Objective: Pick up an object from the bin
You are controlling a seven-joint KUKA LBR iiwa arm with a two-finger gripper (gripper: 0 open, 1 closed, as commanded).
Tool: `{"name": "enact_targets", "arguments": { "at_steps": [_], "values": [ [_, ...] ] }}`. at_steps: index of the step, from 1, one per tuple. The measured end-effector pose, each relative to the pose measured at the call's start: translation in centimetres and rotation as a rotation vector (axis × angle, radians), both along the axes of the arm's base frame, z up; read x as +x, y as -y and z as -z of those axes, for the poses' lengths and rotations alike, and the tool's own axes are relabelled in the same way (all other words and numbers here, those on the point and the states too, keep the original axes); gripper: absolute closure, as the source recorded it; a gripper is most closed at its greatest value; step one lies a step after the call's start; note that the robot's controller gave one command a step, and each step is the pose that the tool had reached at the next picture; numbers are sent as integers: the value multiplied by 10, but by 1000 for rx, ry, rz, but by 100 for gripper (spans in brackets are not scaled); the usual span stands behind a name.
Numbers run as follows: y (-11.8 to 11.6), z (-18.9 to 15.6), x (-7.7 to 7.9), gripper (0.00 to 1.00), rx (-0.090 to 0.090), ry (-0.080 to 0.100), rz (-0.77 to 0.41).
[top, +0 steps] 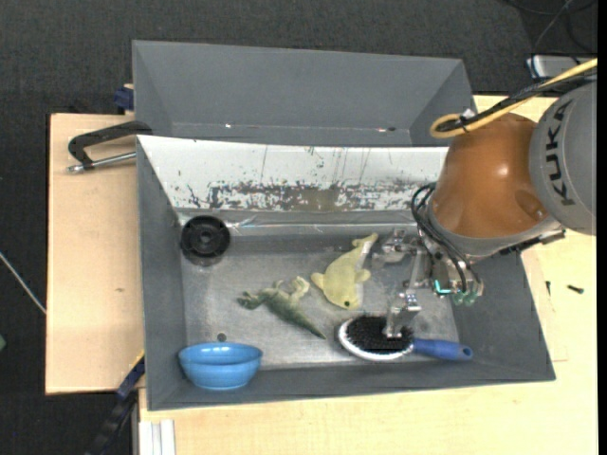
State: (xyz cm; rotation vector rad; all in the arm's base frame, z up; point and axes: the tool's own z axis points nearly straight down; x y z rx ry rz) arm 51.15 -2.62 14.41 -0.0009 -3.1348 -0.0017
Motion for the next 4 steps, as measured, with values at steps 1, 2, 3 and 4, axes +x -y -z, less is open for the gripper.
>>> {"name": "enact_targets", "arguments": {
  "at_steps": [1,2,3,4],
  "values": [
    [4,47,3,0,0,26,-183],
    [7,49,-4,100,-1,-10,-185],
    [-5,-108,-5,100,-2,21,-374],
    [-5,-104,-7,0,0,12,-372]
  ]
}}
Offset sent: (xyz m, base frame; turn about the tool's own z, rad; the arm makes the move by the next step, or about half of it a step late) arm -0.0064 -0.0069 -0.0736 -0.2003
